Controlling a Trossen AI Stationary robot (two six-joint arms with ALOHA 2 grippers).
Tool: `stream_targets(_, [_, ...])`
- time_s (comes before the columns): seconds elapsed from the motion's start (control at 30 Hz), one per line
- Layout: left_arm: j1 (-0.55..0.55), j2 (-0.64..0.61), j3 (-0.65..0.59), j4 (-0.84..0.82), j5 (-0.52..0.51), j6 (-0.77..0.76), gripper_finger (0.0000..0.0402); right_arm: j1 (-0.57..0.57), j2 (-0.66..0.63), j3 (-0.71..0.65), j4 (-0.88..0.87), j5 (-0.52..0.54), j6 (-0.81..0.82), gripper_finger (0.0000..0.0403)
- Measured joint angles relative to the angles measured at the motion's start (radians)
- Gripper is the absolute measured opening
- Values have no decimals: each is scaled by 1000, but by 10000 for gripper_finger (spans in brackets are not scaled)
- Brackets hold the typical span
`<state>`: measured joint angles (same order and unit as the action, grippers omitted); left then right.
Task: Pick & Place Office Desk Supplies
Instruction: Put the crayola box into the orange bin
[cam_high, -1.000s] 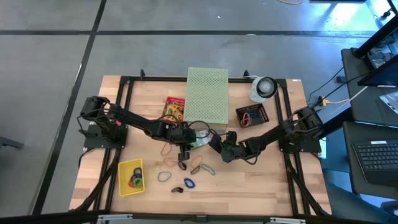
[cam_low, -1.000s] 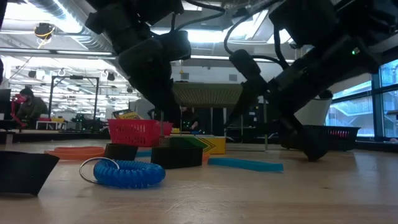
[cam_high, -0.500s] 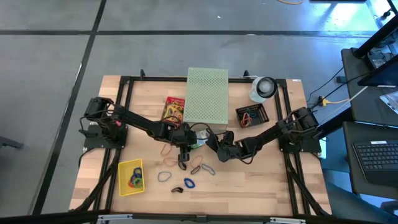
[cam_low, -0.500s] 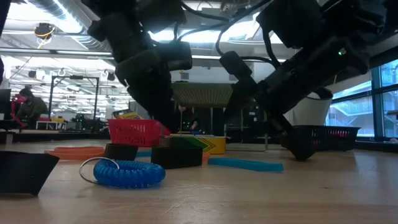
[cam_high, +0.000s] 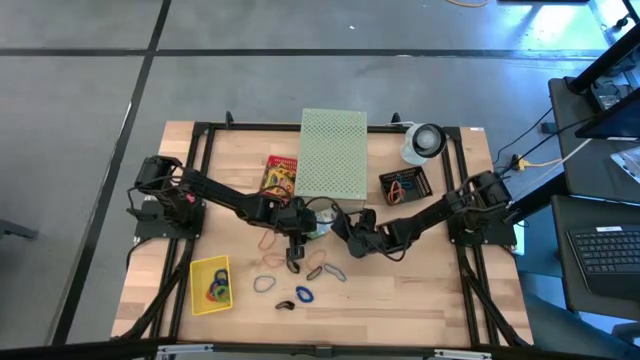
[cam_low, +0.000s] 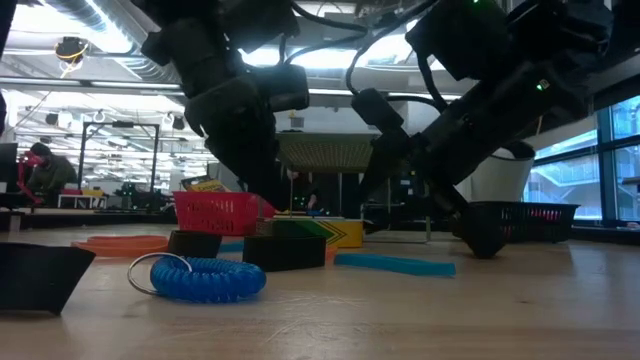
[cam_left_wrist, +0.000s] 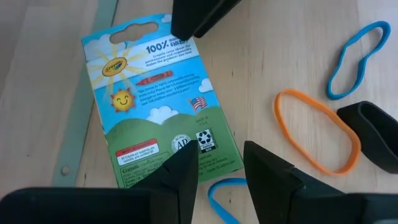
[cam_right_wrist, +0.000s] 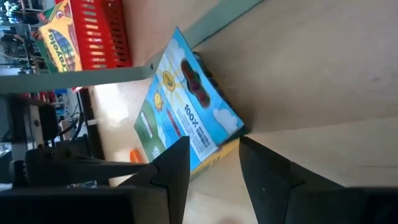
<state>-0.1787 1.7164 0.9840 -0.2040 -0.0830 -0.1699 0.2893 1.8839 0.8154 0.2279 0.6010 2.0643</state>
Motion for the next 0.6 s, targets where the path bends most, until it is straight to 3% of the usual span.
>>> stream_targets(0.3, [-3,0,0,6,15,2,123,-37,0,-1,-3,-23,-33,139])
stream_targets(0.6, [-3,0,0,14,27,2,123,-45,1,-2,-6,-18,-41,105])
